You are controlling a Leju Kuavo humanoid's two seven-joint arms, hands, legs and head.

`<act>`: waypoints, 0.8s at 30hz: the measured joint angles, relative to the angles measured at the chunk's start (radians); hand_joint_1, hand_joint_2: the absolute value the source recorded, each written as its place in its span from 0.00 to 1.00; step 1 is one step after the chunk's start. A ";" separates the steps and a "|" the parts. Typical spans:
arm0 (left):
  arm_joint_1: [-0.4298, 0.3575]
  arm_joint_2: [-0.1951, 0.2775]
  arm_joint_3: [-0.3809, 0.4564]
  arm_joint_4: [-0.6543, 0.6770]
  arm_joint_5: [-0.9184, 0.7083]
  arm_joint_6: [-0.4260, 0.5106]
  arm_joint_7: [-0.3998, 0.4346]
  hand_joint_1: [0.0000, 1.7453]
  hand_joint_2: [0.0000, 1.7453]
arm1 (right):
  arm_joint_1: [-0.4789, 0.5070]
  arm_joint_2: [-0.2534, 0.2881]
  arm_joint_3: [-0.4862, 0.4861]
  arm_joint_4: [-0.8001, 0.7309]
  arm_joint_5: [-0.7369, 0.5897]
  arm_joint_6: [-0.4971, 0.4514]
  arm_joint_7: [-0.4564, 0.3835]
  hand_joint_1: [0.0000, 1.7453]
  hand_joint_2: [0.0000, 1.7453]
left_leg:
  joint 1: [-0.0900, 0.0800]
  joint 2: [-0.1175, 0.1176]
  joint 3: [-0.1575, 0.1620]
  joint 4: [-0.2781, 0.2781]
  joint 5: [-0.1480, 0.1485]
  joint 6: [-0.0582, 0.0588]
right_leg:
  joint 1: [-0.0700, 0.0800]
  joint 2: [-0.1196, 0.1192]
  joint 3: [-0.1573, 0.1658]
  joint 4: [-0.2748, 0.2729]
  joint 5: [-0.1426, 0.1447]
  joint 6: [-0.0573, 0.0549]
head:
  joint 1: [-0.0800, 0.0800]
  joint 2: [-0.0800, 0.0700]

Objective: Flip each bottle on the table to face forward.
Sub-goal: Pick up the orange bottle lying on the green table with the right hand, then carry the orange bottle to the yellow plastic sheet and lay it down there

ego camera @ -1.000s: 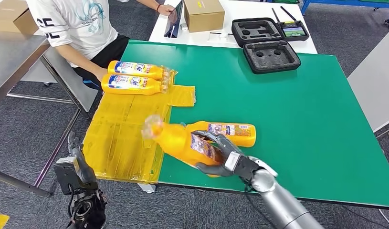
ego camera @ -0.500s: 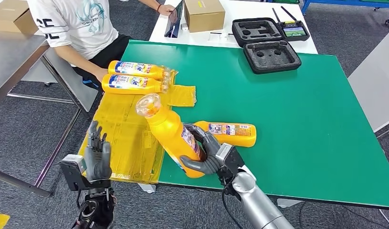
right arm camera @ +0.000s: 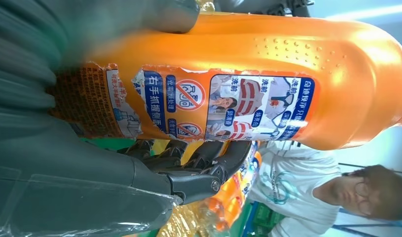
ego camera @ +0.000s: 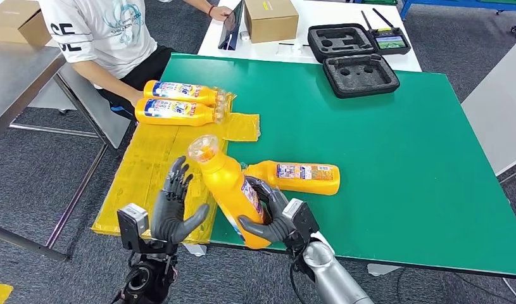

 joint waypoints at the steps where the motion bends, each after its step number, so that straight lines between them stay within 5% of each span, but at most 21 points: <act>1: -0.005 0.000 -0.008 0.002 0.001 -0.007 0.009 0.00 1.00 | 0.002 0.002 -0.001 0.001 0.007 0.002 0.000 0.99 1.00 | 0.000 0.000 0.000 0.000 0.000 0.000 | 0.000 0.000 0.000 0.000 0.000 0.000 | 0.000 0.000; 24: -0.081 0.024 -0.069 0.160 0.221 -0.172 0.090 0.00 1.00 | 0.022 0.037 -0.017 0.049 0.119 0.050 0.000 1.00 1.00 | 0.000 0.000 0.000 0.000 0.000 0.000 | 0.000 0.000 0.000 0.000 0.000 0.000 | 0.000 0.000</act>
